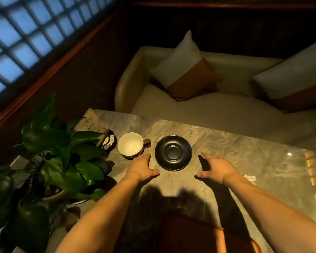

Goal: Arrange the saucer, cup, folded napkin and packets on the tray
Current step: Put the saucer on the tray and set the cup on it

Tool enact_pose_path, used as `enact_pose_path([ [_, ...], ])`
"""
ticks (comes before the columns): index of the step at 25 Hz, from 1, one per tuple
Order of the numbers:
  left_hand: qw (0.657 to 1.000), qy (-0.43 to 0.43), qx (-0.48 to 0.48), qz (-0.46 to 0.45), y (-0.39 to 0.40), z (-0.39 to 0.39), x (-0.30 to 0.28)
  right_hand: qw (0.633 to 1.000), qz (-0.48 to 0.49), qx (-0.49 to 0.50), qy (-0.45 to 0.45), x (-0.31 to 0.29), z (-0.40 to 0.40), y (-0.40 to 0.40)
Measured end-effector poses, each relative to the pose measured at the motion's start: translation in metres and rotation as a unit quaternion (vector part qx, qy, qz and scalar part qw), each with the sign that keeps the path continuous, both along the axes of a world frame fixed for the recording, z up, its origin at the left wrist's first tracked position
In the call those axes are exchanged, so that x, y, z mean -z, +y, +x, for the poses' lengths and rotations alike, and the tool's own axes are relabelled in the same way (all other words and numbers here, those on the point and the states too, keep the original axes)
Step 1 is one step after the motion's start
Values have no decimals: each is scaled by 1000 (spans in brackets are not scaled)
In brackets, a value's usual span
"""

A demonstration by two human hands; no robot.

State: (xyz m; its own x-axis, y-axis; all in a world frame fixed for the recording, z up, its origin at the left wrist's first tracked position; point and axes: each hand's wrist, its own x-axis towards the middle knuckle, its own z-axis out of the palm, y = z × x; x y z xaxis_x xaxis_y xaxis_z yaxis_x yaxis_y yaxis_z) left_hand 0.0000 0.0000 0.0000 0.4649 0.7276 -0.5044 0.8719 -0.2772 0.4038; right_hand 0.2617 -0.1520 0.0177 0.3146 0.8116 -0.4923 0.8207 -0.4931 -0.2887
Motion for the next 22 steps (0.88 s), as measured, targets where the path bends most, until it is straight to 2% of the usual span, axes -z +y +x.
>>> enact_pose_path([
  [4,997,-55,-17,45,0,12,17,999,21,-7,-25,27,-4,16],
  [11,986,-68,13,150,-13,20,45,999,34,41,6,67,-10,36],
  [19,974,-105,-28,199,-17,28,48,994,41,78,57,69,-12,48],
  [22,957,-140,-14,252,-21,31,46,992,51,89,73,66,-15,47],
])
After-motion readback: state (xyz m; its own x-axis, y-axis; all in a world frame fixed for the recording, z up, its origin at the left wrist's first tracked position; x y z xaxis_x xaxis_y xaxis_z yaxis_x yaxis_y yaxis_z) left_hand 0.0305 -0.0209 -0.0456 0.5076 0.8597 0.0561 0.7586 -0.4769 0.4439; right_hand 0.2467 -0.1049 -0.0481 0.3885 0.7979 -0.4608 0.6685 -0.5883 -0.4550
